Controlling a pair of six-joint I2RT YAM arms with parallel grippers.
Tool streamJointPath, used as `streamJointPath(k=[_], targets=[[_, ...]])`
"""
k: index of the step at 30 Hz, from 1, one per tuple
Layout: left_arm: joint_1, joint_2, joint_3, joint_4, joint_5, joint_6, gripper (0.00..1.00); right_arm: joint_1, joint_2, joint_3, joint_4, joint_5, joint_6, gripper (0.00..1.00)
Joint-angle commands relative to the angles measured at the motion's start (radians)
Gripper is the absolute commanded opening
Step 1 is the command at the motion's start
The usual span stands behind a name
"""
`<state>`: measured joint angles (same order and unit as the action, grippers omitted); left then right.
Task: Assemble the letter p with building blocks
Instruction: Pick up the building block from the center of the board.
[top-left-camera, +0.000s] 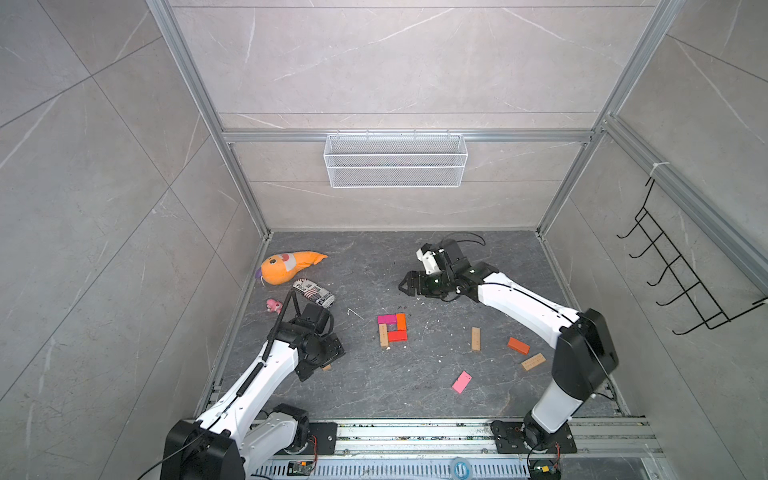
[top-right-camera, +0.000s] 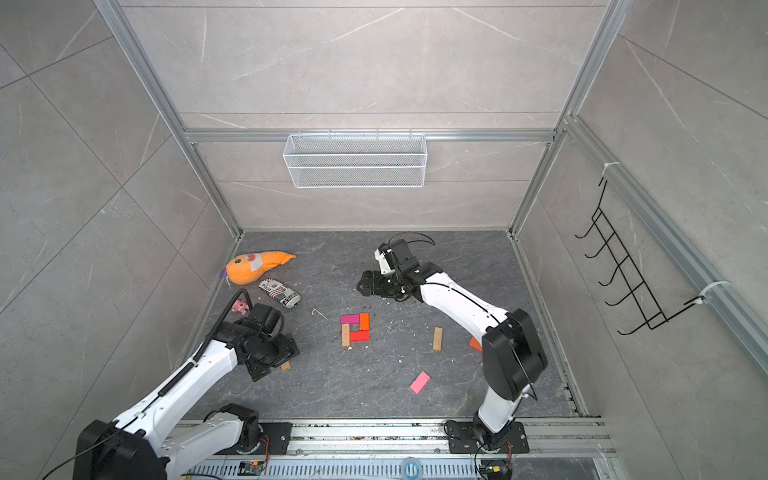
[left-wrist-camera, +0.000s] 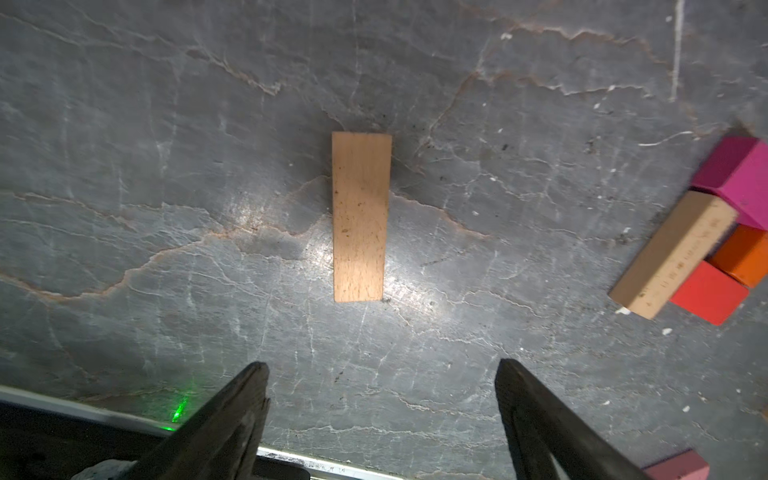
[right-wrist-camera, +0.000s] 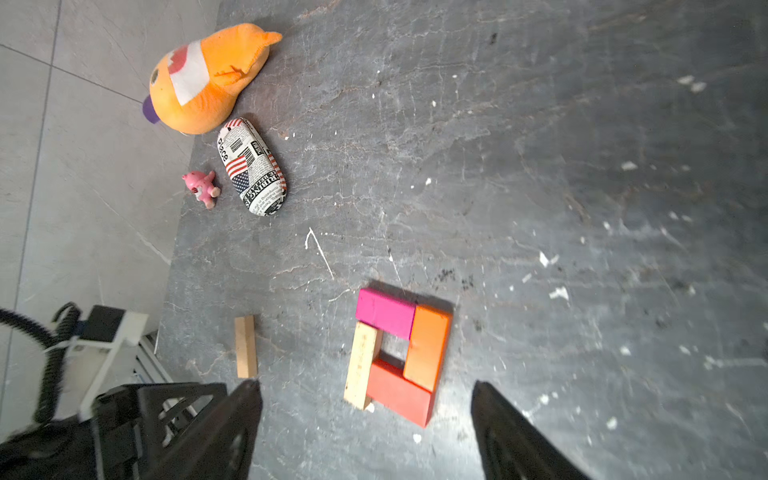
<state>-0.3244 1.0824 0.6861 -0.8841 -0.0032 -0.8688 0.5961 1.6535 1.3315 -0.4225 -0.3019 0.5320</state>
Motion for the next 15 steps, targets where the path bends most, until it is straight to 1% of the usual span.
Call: streamJointPath(k=[1,2,5,9,12,15], targets=[[0.008,0.059,-0.006,0.073,-0.019,-0.060,0.80,0.002,-0.117,-0.112,0.039,0.004,-0.032,0.96],[0.008,0.082,-0.009,0.086,-0.021,-0.068,0.78,0.001,-0.153,-0.145,0.041,0.004,-0.033,1.00],[0.008,0.125,-0.023,0.120,-0.023,-0.087,0.73,-0.002,-0.230,-0.216,0.039,-0.005,-0.032,1.00],[0.008,0.150,-0.045,0.154,-0.030,-0.101,0.68,-0.004,-0.306,-0.284,0.038,-0.004,-0.029,1.00],[0.008,0.168,-0.057,0.163,-0.028,-0.104,0.62,-0.007,-0.337,-0.316,0.028,0.000,-0.027,1.00],[0.007,0.160,-0.067,0.159,-0.045,-0.105,0.58,-0.013,-0.350,-0.344,0.028,0.004,-0.027,1.00]])
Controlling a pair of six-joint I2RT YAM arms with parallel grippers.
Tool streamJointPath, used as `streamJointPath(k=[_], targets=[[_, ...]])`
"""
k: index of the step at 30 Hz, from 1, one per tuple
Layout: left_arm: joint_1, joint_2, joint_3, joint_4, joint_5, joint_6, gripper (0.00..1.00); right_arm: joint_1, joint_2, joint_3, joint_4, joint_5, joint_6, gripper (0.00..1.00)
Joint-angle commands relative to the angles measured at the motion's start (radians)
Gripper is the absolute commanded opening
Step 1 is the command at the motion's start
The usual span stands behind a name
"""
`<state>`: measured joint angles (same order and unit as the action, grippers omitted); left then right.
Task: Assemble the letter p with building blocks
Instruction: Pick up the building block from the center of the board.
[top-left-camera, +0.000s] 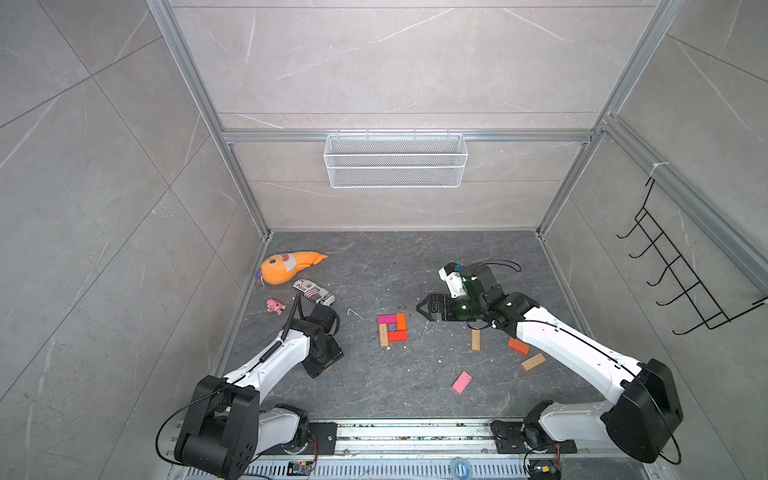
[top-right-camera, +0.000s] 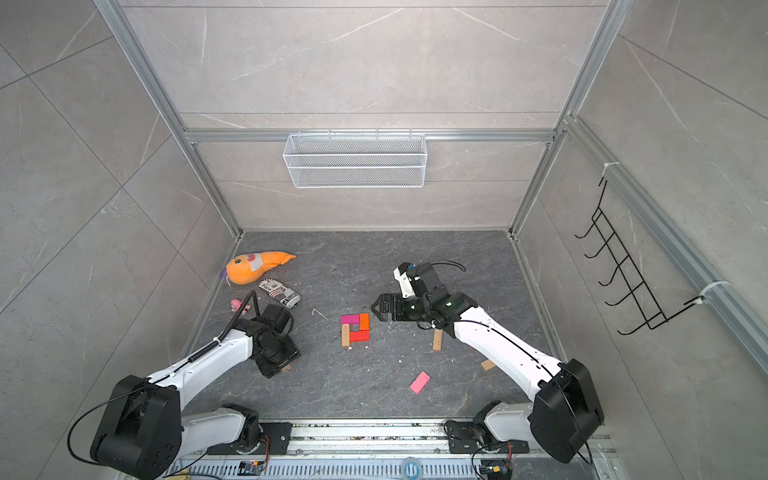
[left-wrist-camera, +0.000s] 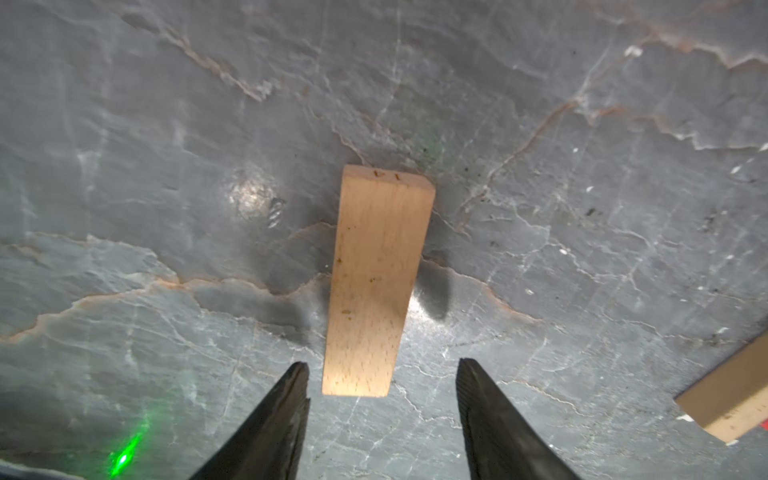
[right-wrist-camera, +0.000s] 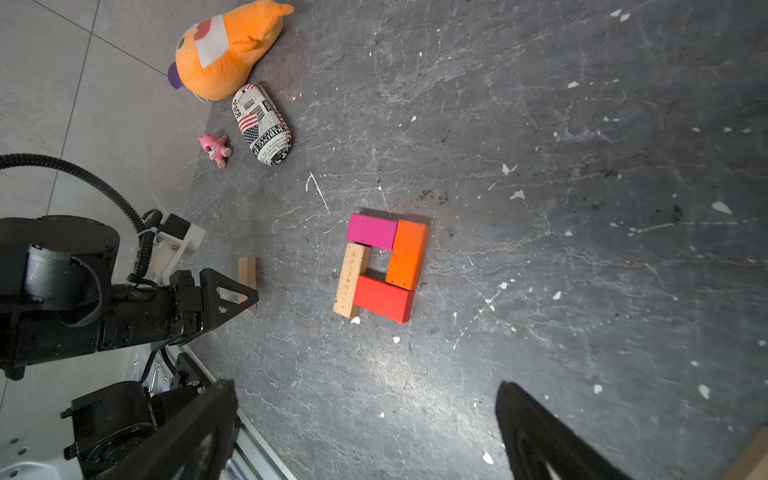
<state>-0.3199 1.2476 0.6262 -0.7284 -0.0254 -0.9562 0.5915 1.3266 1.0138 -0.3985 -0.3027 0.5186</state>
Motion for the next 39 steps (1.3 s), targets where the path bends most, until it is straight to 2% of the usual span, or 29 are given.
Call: streamJointPath(k=[1,17,24,26,32,39], targets=[[0.002,-0.011,-0.010,0.002,-0.028,-0.018,0.58,-0.009,-0.023,-0.035,0.004,0.005,-0.013,1.00],[0.002,-0.037,-0.051,0.047,-0.037,0.023,0.42,-0.015,-0.004,-0.076,0.034,-0.004,0.025,1.00],[-0.022,-0.063,-0.042,0.054,-0.010,0.059,0.23,-0.015,0.005,-0.089,0.044,-0.004,0.035,1.00],[-0.040,-0.078,-0.030,0.046,0.001,0.068,0.20,-0.015,0.004,-0.091,0.046,-0.004,0.037,1.00],[-0.171,-0.097,0.049,0.010,0.057,0.116,0.16,-0.019,-0.011,-0.103,0.043,0.021,0.038,1.00],[-0.445,0.034,0.212,-0.084,0.074,0.128,0.16,-0.061,-0.030,-0.140,0.066,-0.007,0.062,1.00]])
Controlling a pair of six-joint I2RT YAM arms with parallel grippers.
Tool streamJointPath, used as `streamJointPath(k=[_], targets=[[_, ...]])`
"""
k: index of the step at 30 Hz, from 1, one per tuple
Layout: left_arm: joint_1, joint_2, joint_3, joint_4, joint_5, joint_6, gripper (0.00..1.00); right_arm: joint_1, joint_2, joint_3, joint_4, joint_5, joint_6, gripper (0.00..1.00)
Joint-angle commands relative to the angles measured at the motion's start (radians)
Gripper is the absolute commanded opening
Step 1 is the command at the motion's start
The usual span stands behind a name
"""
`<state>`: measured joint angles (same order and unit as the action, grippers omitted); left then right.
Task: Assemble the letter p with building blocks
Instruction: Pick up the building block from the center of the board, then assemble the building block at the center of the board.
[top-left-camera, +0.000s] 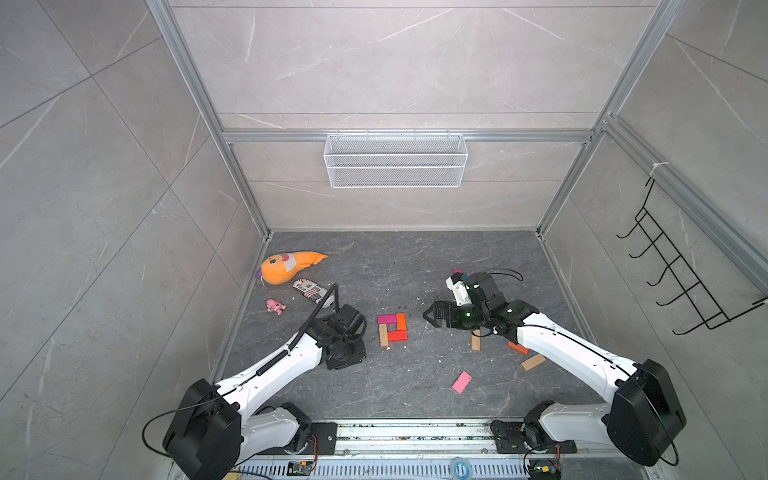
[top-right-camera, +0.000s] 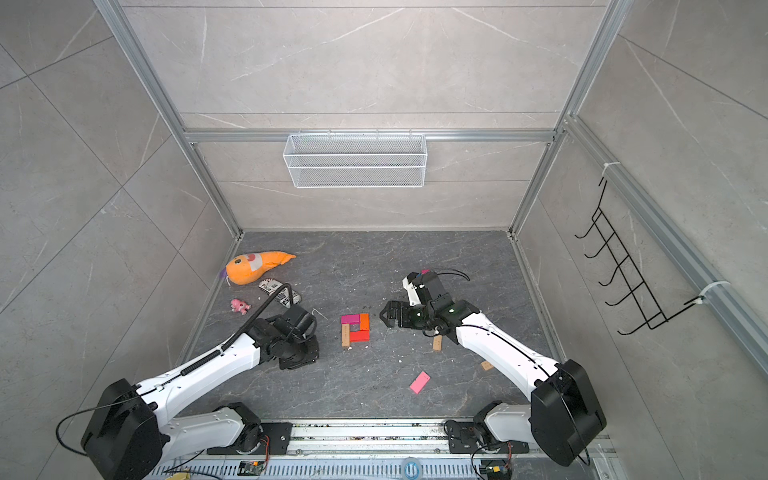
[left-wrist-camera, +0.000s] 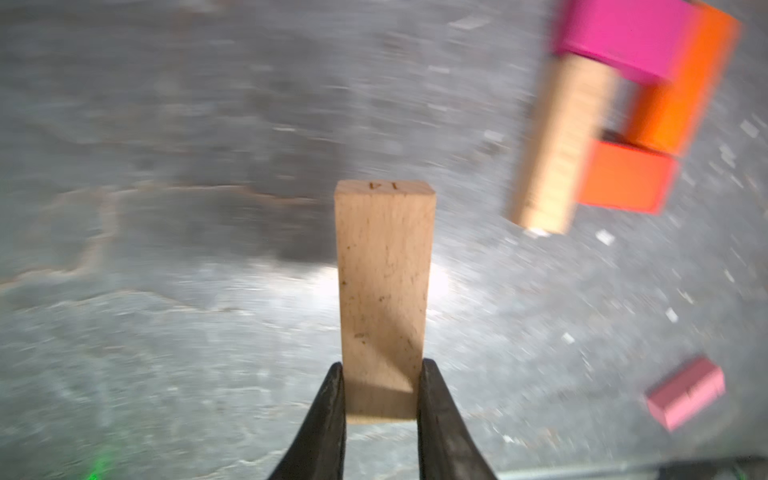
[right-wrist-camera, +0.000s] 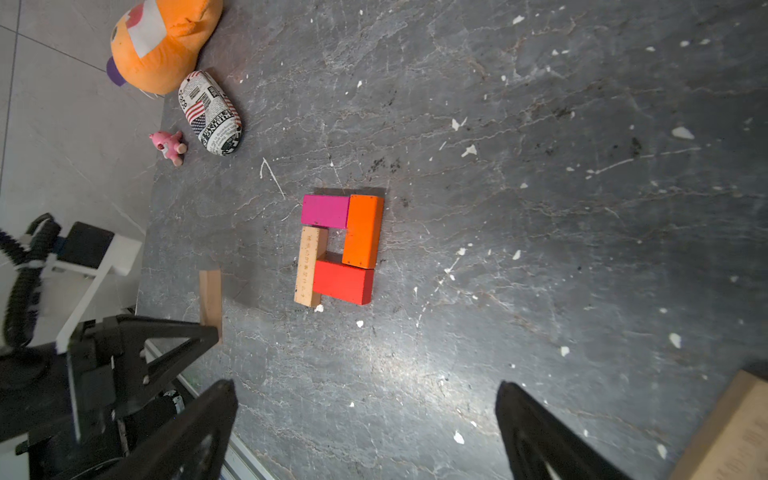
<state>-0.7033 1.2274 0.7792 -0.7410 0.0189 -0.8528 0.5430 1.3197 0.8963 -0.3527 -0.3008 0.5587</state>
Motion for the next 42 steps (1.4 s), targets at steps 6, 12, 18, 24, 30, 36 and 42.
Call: streamJointPath(k=[6,12,18,24,30,36,42], targets=[[-0.195,0.190,0.155,-0.083,0.050,-0.013,0.16,-0.035,-0.046,-0.059,0.015,-0.018,0.032,1.00],[-0.243,0.317,0.210,-0.057,0.094,-0.020,0.16,-0.047,-0.072,-0.086,0.014,-0.026,0.036,1.00],[-0.246,0.413,0.239,-0.048,0.100,-0.034,0.16,-0.057,-0.081,-0.092,0.006,-0.033,0.032,1.00],[-0.245,0.468,0.275,-0.061,0.076,-0.074,0.16,-0.064,-0.074,-0.100,0.009,-0.045,0.026,1.00],[-0.245,0.492,0.284,-0.073,0.053,-0.116,0.16,-0.074,-0.076,-0.106,0.009,-0.055,0.015,1.00],[-0.238,0.493,0.276,-0.072,0.037,-0.141,0.16,-0.083,-0.071,-0.113,0.013,-0.070,0.012,1.00],[-0.228,0.500,0.277,-0.071,0.035,-0.143,0.16,-0.088,-0.065,-0.121,0.025,-0.083,0.016,1.00]])
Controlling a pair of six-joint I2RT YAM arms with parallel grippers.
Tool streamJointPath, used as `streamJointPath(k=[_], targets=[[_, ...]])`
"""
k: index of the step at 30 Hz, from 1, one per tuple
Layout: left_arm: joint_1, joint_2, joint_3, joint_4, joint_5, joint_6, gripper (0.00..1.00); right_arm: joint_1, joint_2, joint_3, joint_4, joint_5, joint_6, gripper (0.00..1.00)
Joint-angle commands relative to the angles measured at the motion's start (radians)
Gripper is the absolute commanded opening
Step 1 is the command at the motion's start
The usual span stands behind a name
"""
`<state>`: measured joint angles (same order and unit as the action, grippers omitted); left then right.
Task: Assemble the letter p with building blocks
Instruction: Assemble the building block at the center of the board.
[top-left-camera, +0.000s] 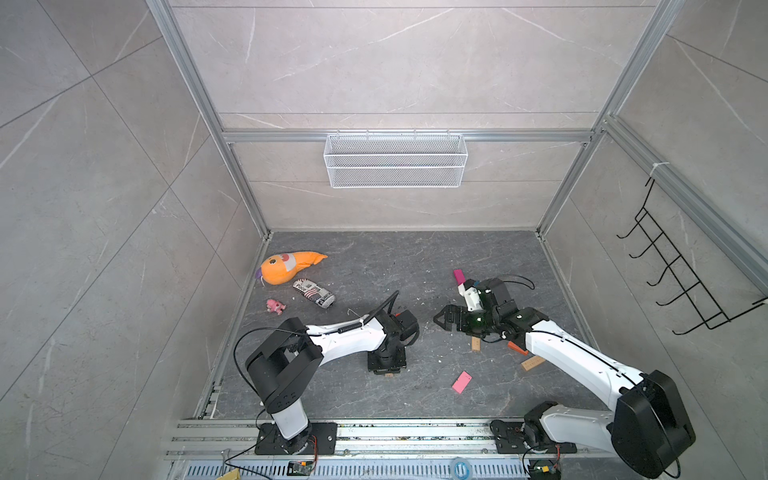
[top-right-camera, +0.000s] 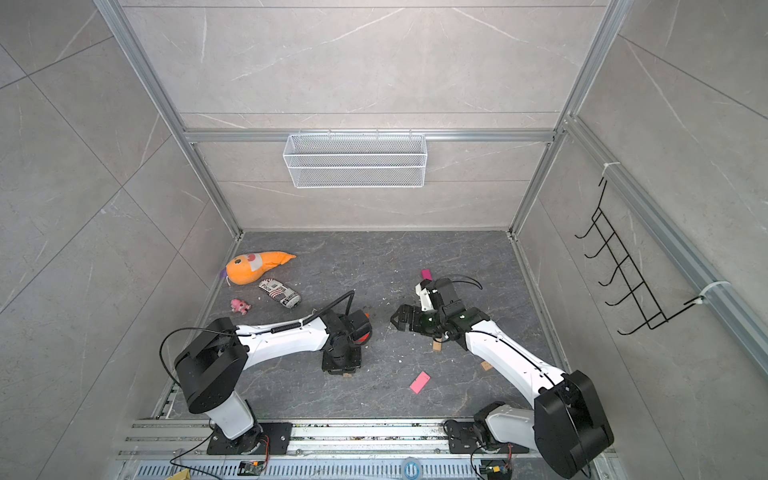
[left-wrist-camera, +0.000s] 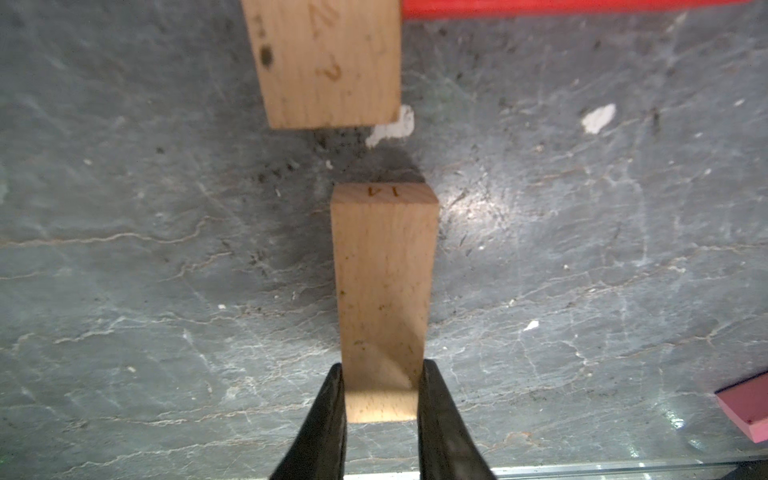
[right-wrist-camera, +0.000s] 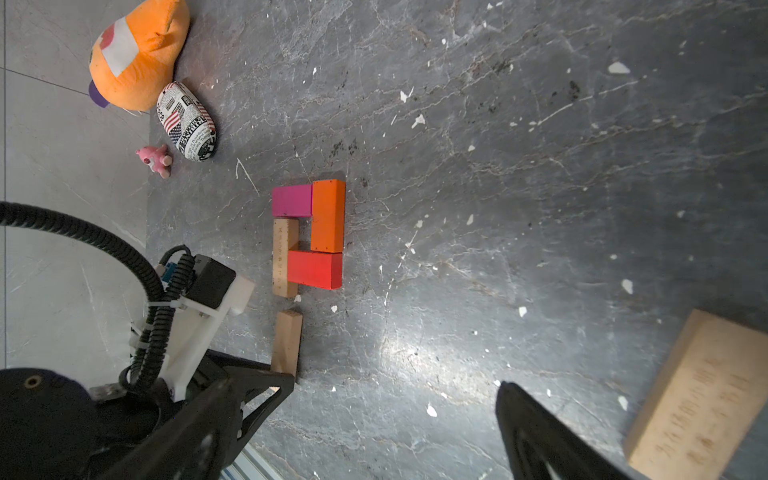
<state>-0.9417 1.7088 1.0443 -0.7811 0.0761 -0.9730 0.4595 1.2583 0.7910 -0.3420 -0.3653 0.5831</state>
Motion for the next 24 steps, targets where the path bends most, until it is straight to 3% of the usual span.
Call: streamJointPath(k=[1,24], targets=[[0.014,0.018,0.009,-0.031,-0.025,-0.024,0.16,-0.004,-0.002,-0.019,0.016,-0.018,-0.008,1.00],[0.032,0.030,-0.011,0.002,-0.041,-0.054,0.16,-0.006,0.010,-0.044,0.046,-0.044,0.011,1.00]])
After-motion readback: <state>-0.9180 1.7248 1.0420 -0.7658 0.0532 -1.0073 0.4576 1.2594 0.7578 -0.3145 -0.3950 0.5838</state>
